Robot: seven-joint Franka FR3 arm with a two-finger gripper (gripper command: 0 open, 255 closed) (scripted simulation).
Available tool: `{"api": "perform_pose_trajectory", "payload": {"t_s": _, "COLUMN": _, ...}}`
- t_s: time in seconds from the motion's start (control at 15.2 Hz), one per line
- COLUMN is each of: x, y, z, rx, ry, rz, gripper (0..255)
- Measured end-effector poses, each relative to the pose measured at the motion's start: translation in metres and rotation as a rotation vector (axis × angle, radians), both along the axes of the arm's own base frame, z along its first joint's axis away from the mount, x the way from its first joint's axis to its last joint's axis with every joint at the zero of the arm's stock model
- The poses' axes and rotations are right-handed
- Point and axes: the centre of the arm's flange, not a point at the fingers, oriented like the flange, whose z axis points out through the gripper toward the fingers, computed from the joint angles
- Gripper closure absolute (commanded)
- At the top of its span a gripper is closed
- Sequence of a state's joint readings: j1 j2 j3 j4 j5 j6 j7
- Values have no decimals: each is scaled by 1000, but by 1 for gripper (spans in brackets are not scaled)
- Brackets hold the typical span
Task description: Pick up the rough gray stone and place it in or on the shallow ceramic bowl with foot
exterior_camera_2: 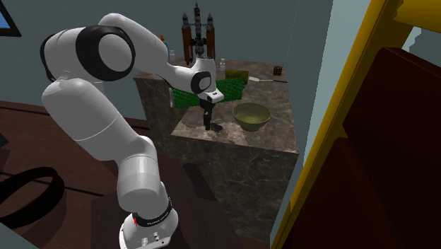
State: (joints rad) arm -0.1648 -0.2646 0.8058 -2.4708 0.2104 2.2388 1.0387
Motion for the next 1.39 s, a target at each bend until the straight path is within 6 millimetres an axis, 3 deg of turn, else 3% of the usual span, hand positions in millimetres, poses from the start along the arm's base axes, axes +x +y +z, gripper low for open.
{"api": "perform_pose_trajectory", "payload": {"t_s": 0.73, "x": 2, "y": 1, "z": 7, "rx": 5, "ry": -10, "rz": 1, "gripper": 255}}
{"api": "perform_pose_trajectory", "payload": {"t_s": 0.79, "x": 2, "y": 2, "z": 8, "rx": 5, "ry": -11, "rz": 1, "gripper": 0}}
{"api": "perform_pose_trajectory", "payload": {"t_s": 0.99, "x": 13, "y": -8, "z": 14, "rx": -6, "ry": 0, "rz": -100, "gripper": 0}}
{"api": "perform_pose_trajectory", "payload": {"t_s": 1.25, "x": 38, "y": -46, "z": 36, "rx": -41, "ry": 33, "rz": -429, "gripper": 0}}
{"api": "perform_pose_trajectory", "payload": {"t_s": 1.39, "x": 46, "y": -59, "z": 38, "rx": -53, "ry": 45, "rz": -534, "gripper": 0}}
